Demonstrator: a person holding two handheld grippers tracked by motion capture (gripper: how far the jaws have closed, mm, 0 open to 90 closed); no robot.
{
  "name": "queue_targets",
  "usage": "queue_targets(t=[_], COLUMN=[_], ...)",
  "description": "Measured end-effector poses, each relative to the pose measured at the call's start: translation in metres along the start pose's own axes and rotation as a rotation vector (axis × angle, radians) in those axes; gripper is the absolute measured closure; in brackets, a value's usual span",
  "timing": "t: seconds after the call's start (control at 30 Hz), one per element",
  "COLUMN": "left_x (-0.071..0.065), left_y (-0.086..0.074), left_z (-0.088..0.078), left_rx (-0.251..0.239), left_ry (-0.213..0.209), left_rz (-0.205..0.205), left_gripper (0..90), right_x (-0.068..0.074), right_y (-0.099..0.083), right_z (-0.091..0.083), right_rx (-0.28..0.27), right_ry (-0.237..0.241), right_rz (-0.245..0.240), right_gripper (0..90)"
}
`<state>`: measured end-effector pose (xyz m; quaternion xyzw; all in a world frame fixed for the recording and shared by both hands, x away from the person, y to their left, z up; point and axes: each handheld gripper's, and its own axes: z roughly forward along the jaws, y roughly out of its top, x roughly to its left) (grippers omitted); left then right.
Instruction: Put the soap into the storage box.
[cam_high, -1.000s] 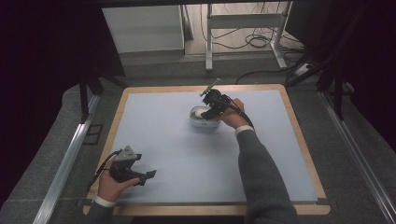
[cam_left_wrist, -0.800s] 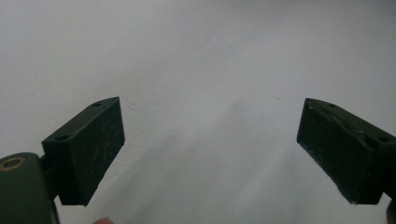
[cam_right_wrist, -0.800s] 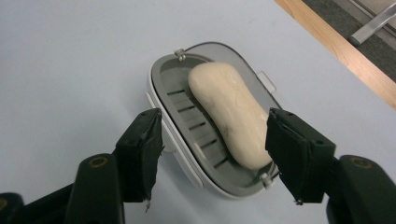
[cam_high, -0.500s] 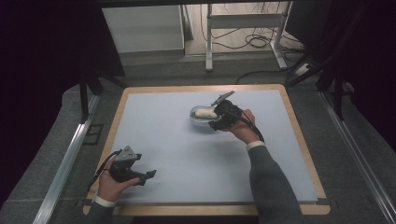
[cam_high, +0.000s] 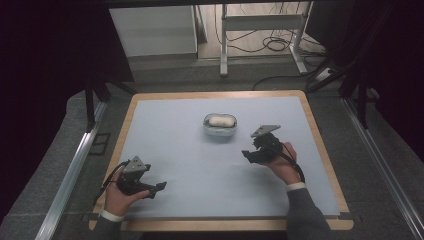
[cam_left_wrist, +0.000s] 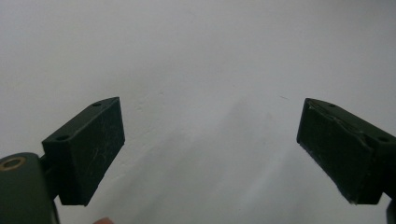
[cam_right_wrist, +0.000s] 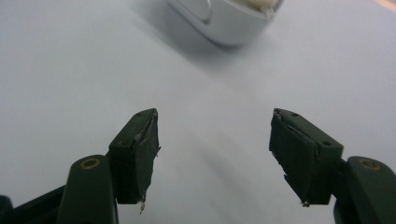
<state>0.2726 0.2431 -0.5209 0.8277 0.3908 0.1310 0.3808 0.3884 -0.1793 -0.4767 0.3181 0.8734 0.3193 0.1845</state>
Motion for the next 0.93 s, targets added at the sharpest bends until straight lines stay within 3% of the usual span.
queue_targets(t=[0.23, 0.47, 0.73, 0.93], left_x=[0.000, 0.000, 0.000, 0.000], left_y=[0.000, 0.000, 0.000, 0.000], left_z=[0.000, 0.001, -0.001, -0.001], left_rx=[0.004, 0.006, -0.002, -0.003], left_ry=[0.005, 0.008, 0.002, 0.002], left_rz=[-0.001, 0.000, 0.001, 0.001], left_gripper=[8.0, 8.0, 8.0, 8.0], right_x=[-0.006, -0.013, -0.015, -0.015], right_y=[-0.041, -0.067, -0.075, -0.075], right_z=[-0.019, -0.029, -0.034, -0.036], right_rx=[0.004, -0.003, -0.019, -0.023], right_ry=[-0.018, -0.041, -0.066, -0.078], right_rz=[0.055, 0.102, 0.132, 0.114], right_gripper=[32.2, 32.2, 32.0, 31.5])
